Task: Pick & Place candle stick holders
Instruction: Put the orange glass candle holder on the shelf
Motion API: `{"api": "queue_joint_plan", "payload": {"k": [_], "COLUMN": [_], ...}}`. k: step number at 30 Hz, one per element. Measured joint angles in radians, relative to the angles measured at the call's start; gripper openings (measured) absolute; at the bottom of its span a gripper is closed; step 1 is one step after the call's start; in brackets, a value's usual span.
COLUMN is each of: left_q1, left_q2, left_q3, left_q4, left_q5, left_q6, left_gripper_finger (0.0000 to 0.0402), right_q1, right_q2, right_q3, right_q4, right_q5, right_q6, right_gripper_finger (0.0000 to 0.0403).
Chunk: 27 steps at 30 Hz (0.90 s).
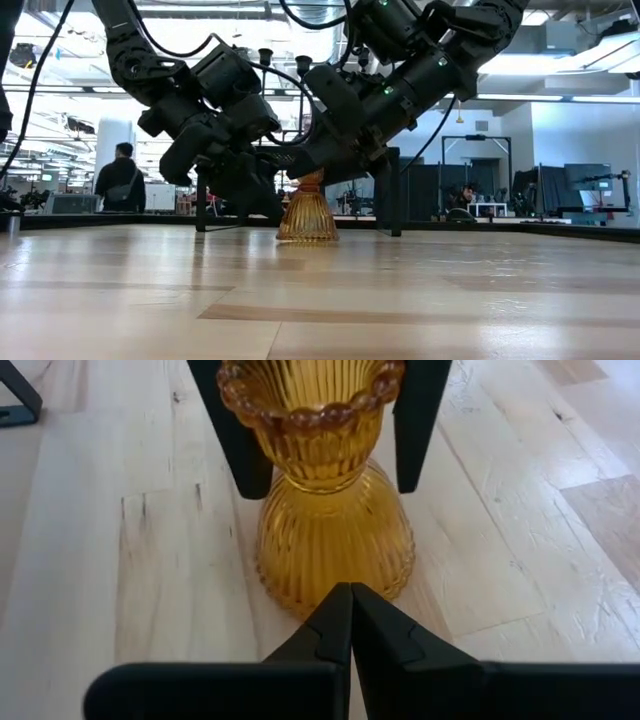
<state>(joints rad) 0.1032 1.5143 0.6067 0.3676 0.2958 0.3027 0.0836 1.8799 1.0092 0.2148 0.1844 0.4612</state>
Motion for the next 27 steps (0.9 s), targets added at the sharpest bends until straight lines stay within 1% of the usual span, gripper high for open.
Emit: {"api": "queue_joint_plan", "payload": {"k": [2,7,13,17,20,24,27], "left_q1": [0.0,0.0,0.005,0.011,0.011,0.011,0.01], "left_q2": [0.0,0.0,0.0,0.0,0.0,0.0,0.0], "left_q3": [0.0,0.0,0.0,0.0,0.0,0.0,0.0], "left_q4": [0.0,0.0,0.0,-0.001,-0.001,-0.003,-0.003], "left_q5": [0.0,0.0,0.0,-0.001,0.0,0.0,0.0], "left_q6": [0.0,0.0,0.0,0.0,0.0,0.0,-0.001], "left_gripper_finger": [0.0007,0.0007,0.0007,0.0007,0.0007,0.0007,0.0007], "right_q1": [0.001,0.002,0.002,0.002,0.002,0.002,0.002], "right_q2": [-0.001,-0.001,-0.001,-0.001,-0.001,-0.001,-0.001], "right_q3": [0.0,0.0,0.0,0.0,0.0,0.0,0.0], "right_q4": [0.001,0.001,0.0,0.001,0.001,-0.001,-0.003], "right_q5": [-0.001,-0.003,-0.004,-0.004,-0.004,-0.007,-0.01], "right_q6": [0.0,0.001,0.019,0.018,0.018,0.019,0.019], "right_gripper_finger": [0.0144,0.0145,0.0158,0.0146,0.0146,0.0164,0.017]}}
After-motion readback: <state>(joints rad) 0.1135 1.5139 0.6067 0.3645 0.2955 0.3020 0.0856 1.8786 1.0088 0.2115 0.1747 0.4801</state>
